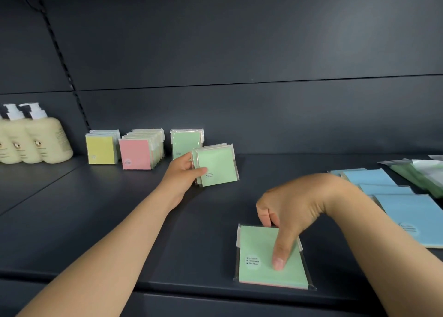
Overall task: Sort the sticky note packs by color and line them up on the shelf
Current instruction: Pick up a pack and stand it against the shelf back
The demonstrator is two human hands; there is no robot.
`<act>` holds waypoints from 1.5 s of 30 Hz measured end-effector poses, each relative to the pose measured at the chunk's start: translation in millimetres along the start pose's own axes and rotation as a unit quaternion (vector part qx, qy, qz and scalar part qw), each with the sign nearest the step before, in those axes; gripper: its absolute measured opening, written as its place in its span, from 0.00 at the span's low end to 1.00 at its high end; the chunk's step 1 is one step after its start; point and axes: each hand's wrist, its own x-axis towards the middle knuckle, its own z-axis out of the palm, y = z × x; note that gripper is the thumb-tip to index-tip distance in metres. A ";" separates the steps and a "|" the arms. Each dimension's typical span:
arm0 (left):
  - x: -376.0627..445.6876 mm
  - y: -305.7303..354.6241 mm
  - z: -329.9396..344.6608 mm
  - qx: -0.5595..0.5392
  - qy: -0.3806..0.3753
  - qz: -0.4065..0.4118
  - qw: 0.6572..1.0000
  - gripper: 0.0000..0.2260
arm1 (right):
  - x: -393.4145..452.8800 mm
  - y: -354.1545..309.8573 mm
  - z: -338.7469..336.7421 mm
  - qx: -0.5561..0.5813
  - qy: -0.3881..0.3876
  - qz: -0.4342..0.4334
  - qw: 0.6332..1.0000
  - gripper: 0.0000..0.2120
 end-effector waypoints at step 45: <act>-12.7 5.1 17.2 0.070 -0.161 0.024 0.984 0.24 | 56.8 -2.6 21.4 0.545 0.323 -0.006 0.774 0.27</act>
